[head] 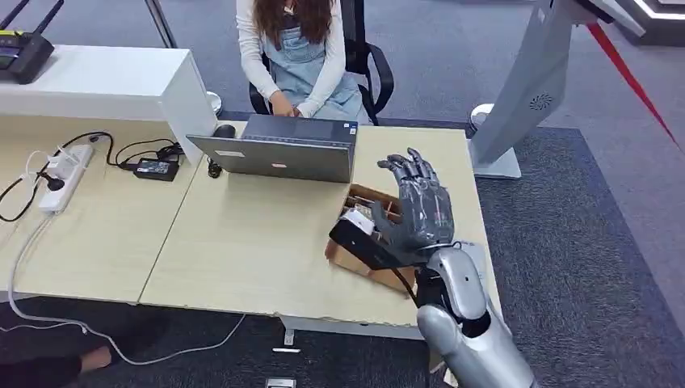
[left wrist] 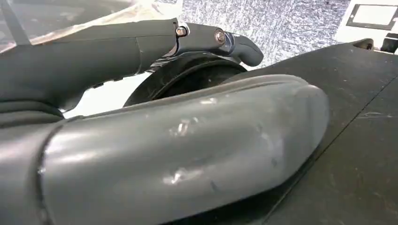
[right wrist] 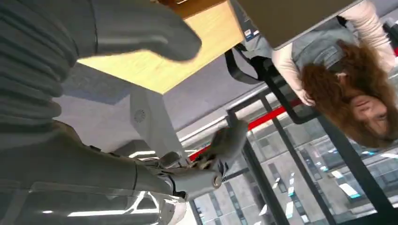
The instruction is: Pass the card to the sensor for recognition and then transmit it.
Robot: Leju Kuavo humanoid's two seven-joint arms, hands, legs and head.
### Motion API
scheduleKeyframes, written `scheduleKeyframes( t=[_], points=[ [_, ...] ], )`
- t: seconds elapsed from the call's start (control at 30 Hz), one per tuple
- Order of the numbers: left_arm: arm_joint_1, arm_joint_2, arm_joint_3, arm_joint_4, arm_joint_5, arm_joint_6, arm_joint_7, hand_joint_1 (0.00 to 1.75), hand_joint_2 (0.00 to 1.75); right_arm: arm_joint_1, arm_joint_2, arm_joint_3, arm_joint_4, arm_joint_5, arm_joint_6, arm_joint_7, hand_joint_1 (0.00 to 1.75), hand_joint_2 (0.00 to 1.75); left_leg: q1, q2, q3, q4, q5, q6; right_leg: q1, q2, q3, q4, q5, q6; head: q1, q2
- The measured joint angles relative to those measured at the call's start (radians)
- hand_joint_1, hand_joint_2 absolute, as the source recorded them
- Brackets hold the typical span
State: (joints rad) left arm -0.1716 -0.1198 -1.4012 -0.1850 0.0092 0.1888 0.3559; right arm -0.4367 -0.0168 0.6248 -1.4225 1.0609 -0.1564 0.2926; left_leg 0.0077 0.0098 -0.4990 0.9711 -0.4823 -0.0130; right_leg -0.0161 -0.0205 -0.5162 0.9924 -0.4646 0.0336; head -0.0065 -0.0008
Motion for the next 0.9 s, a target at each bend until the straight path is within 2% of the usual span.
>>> scheduleKeyframes(
  t=[0.13,0.67,0.9],
  points=[
    [0.000,0.000,0.001,0.000,0.002,0.000,0.001,0.00,0.00,0.000,-0.008,-0.015,0.013,0.005,-0.003,0.001,1.15,1.75,0.000,0.000,0.000,0.000,0.000,0.000,0.000,0.000,0.000,0.000,0.000,0.000,0.000,0.000],
    [0.001,0.000,0.003,0.000,0.002,0.001,0.002,0.00,0.00,0.005,-0.021,-0.034,0.066,0.011,-0.034,-0.021,1.19,1.75,0.000,0.000,0.000,0.000,0.000,0.000,0.000,0.000,0.000,0.000,0.000,0.000,0.000,0.000],
    [0.001,0.000,0.005,0.000,0.002,0.002,0.002,0.00,0.00,0.005,-0.022,-0.034,0.078,0.012,-0.034,-0.022,1.03,1.75,0.000,0.000,0.000,0.000,0.000,0.000,0.000,0.000,0.000,0.000,0.000,0.000,0.000,0.000]
  ],
)
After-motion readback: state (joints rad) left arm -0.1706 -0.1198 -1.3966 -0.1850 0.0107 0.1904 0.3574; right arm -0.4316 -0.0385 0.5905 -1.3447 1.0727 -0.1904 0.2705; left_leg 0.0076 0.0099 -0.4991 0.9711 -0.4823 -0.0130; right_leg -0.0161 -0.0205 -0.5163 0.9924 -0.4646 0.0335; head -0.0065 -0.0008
